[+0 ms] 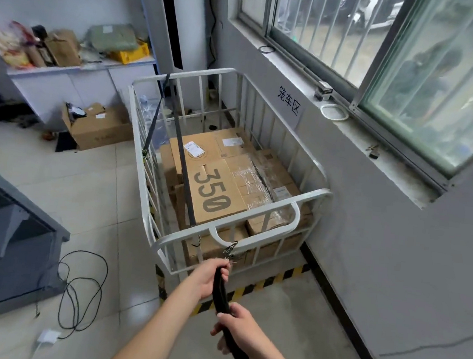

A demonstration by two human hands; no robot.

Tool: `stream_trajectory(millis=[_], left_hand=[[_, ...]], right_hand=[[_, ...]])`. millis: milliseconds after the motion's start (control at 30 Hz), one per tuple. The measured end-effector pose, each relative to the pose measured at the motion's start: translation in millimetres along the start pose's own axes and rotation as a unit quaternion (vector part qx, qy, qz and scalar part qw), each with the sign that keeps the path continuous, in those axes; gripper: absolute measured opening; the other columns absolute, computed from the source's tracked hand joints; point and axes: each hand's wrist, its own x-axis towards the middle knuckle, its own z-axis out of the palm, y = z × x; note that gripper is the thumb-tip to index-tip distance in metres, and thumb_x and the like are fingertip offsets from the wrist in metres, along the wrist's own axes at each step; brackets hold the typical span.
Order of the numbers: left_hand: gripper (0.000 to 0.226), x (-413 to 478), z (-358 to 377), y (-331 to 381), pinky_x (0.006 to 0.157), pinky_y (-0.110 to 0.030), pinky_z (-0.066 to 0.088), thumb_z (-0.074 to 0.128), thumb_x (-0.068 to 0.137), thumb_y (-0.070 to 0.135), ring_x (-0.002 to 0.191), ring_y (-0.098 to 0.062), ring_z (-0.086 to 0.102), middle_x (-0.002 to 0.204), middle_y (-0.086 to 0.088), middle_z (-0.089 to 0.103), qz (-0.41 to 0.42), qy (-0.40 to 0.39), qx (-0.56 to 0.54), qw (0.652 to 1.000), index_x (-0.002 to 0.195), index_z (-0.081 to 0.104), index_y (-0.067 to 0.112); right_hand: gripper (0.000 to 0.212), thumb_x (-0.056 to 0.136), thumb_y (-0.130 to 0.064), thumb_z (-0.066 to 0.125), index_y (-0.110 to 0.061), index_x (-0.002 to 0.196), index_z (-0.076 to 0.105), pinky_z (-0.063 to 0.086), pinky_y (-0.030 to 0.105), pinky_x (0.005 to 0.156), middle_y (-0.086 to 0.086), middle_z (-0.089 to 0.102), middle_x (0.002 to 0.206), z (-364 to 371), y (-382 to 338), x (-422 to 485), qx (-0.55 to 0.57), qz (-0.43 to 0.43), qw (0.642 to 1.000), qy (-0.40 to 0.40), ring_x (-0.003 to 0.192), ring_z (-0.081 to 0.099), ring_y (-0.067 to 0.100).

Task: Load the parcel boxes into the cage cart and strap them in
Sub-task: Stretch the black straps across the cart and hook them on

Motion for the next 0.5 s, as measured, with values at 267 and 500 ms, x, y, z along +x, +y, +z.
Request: stream_trajectory(millis=[267,500], left_hand=[[0.009,21.8,-5.3,24.9,0.039,-0.016,0.036,0.055,0.101,0.009,0.044,-0.006,0.043,0.064,-0.001,0.054,0.004,-0.032,0.065,0.997,0.093,0.056,0.004],[0.016,50.6,22.2,67.6,0.044,-0.019,0.041,0.053,0.098,0.005,0.049,-0.01,0.046,0.07,-0.004,0.056,0.024,-0.07,0.077,0.994,0.11,0.044,0.005]], right_hand=[[0.018,0.099,-0.013,0.052,-0.008,0.116,0.05,0.043,0.025,0.051,0.011,0.067,0.088,30.0,-9.2,14.3,0.09,0.016,0.995,0.036,0.055,0.059,0.018],[0.019,0.104,-0.016,0.048,-0.006,0.118,0.055,0.054,0.034,0.067,0.016,0.065,0.1,1.7,-44.1,50.1,0.181,-0.002,0.981,0.073,0.078,0.068,0.028]])
